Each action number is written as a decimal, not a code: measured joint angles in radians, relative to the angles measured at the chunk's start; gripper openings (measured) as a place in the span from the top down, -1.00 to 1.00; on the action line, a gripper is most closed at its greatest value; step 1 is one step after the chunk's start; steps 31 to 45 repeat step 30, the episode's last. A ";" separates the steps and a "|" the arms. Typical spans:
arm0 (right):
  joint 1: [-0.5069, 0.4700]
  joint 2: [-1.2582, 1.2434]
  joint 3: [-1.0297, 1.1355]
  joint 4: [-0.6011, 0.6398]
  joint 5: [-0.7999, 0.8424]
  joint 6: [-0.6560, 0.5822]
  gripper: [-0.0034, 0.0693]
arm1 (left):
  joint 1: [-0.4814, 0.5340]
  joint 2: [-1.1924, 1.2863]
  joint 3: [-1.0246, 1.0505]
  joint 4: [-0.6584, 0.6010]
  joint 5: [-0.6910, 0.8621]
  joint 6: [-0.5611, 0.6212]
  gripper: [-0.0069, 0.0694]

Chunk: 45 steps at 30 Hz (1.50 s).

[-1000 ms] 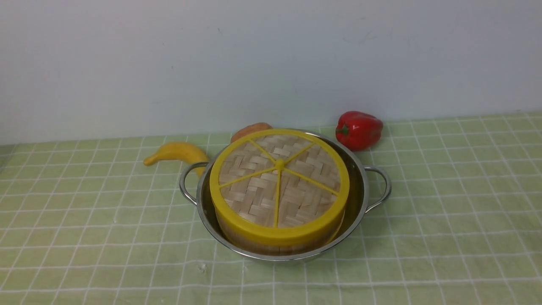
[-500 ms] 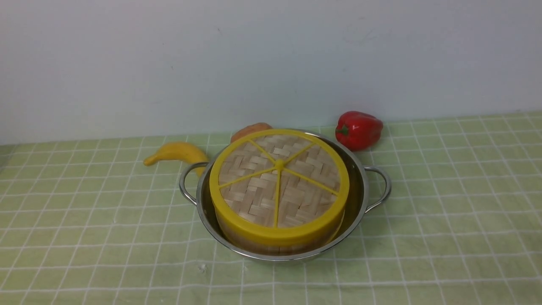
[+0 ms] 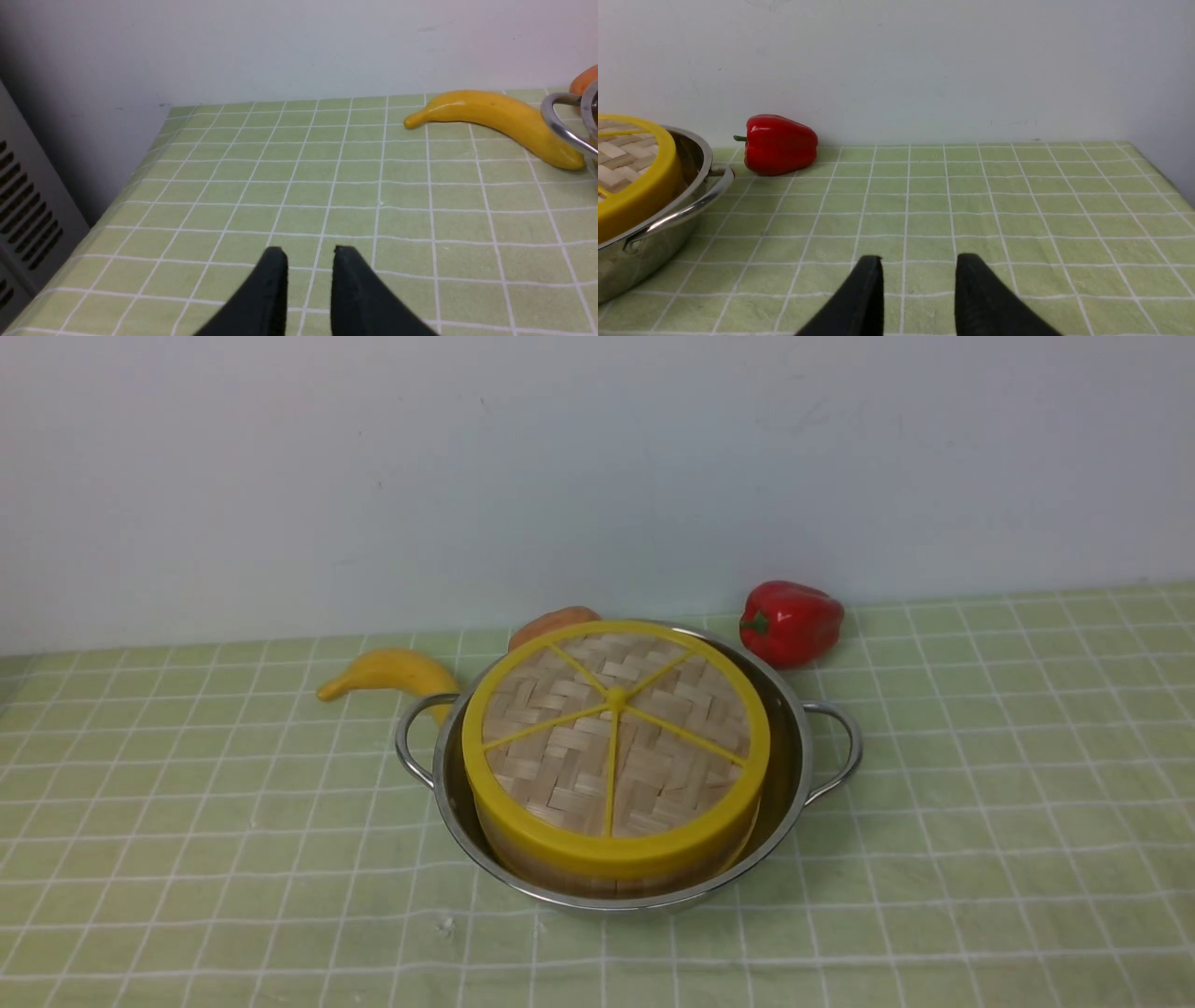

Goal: Place the steamer in the pot on the green tablecloth, and put the lid on the steamer.

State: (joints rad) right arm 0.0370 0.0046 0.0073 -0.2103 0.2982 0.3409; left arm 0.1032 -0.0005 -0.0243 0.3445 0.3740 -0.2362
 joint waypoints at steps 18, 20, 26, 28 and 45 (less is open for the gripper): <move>0.000 0.000 0.000 0.000 0.000 0.000 0.25 | 0.000 0.000 0.000 0.000 0.000 0.000 0.37; 0.000 0.000 0.000 0.000 0.000 0.000 0.25 | 0.000 0.000 0.000 0.000 0.000 0.000 0.37; 0.000 0.000 0.000 0.003 0.000 0.000 0.25 | 0.000 0.000 0.000 0.000 0.000 0.000 0.34; 0.000 0.000 0.000 0.004 0.000 0.000 0.25 | 0.000 0.000 0.000 0.000 0.000 0.000 0.33; 0.000 0.000 0.000 0.004 0.000 0.000 0.25 | 0.000 0.000 0.000 0.000 0.000 0.000 0.32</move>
